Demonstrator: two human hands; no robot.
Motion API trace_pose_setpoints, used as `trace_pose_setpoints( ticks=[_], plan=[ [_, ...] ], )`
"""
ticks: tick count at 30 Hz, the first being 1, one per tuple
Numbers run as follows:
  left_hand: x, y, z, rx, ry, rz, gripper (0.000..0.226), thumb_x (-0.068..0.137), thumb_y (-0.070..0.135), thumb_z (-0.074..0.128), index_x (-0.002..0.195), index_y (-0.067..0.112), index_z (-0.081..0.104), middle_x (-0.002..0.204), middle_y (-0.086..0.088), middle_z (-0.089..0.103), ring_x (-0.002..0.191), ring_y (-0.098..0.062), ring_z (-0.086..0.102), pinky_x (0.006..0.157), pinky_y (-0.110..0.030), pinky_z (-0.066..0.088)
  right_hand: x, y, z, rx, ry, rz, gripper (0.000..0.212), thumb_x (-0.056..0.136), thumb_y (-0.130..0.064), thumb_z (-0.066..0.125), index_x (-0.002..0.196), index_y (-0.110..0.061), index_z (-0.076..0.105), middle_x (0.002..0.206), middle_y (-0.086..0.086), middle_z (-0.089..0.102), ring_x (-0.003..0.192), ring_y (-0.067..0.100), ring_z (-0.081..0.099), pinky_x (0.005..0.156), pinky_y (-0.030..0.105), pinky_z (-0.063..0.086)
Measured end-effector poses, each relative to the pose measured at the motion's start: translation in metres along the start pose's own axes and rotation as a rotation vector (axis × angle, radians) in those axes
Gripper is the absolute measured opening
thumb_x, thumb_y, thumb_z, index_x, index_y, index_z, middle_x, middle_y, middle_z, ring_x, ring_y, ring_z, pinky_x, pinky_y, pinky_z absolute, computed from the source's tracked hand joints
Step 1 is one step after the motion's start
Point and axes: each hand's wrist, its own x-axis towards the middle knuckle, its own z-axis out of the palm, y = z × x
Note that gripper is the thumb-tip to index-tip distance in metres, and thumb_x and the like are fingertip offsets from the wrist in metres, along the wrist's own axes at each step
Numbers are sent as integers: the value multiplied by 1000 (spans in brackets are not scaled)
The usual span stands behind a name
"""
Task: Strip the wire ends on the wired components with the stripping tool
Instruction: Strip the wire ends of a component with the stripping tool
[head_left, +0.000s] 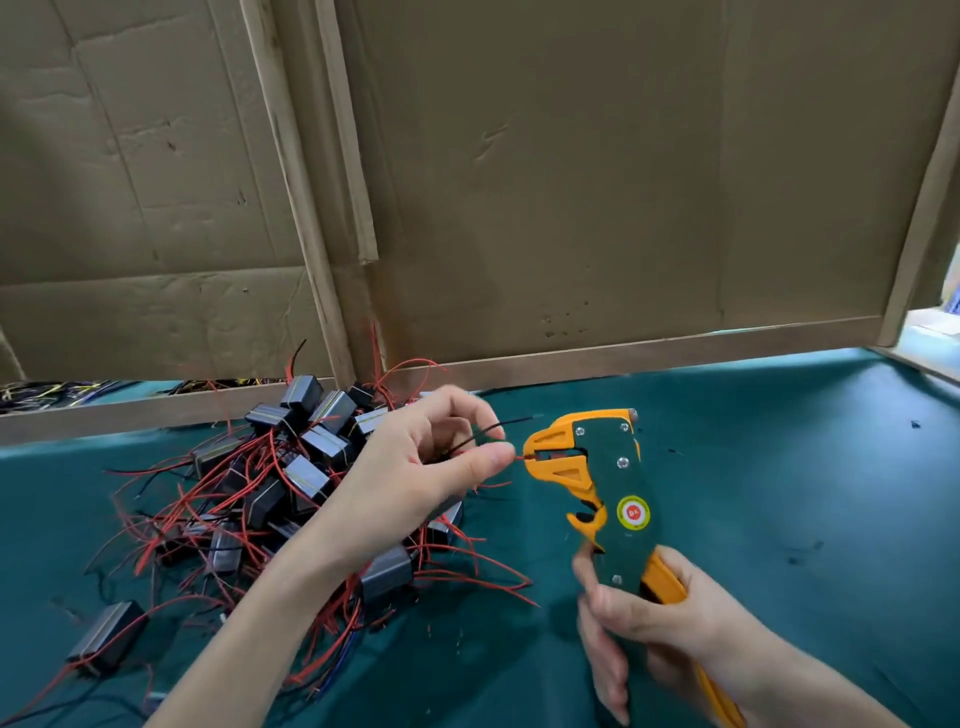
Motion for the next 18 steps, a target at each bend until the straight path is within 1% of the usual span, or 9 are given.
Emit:
trace_pose_setpoints(
  ticks=[2,3,5,7,9,10,13,16,18],
  plan=[
    [0,-3,1,-111,-49,-29,11,86,31,63,79,25,56,66,4,53,66,-12,51,69,-15,43,2,4,2,-101,161,-17,49,67,-42,81,53,-9,48,42,11,44,35,21,41,39,26,36],
    [-1,-5,4,-144,-64,-47,15,89,33,59,79,24,55,68,6,54,71,-12,53,74,-18,43,2,5,2,-117,198,-10,50,63,-45,81,50,-11,48,41,11,43,34,21,40,38,26,36],
    [-1,-11,10,-157,-46,-80,23,96,32,52,77,20,54,70,6,53,73,-11,53,76,-19,42,2,2,1,-44,135,14,46,60,-43,86,57,-8,56,50,15,50,42,26,48,43,31,45],
    [0,-14,13,-139,9,-94,18,92,32,50,81,18,55,69,4,55,72,-10,53,74,-19,43,2,-5,-1,126,-7,14,39,62,-32,91,78,-6,68,68,20,60,60,33,61,60,41,54],
    [1,-13,11,-139,52,-90,15,86,32,53,89,19,57,67,3,58,73,-11,55,77,-18,46,3,-9,-3,184,-46,-8,39,62,-24,92,90,-7,71,79,22,63,74,36,64,72,47,54],
    [1,-13,9,-141,67,-80,14,85,32,54,91,20,59,67,3,59,73,-11,56,77,-18,46,4,-9,-5,176,-41,-15,40,61,-22,92,92,-7,71,81,23,64,75,36,65,74,48,54],
    [2,-11,8,-151,111,-63,9,82,29,60,84,24,67,67,6,61,69,-7,57,70,-13,48,3,-11,-7,153,11,-11,38,61,-18,91,92,-4,72,81,26,63,75,39,64,73,48,55],
    [2,-10,9,-126,113,-51,10,79,26,63,87,19,65,70,8,62,68,-6,59,70,-12,47,3,-12,-6,127,53,3,21,70,-8,77,90,-3,72,81,27,62,74,40,64,72,47,55],
    [3,-10,10,-118,118,-56,17,76,25,66,91,17,65,73,6,64,71,-8,61,72,-14,48,3,-12,-5,112,48,13,17,72,-7,74,89,-3,72,81,27,63,75,39,64,73,47,55]
  ],
)
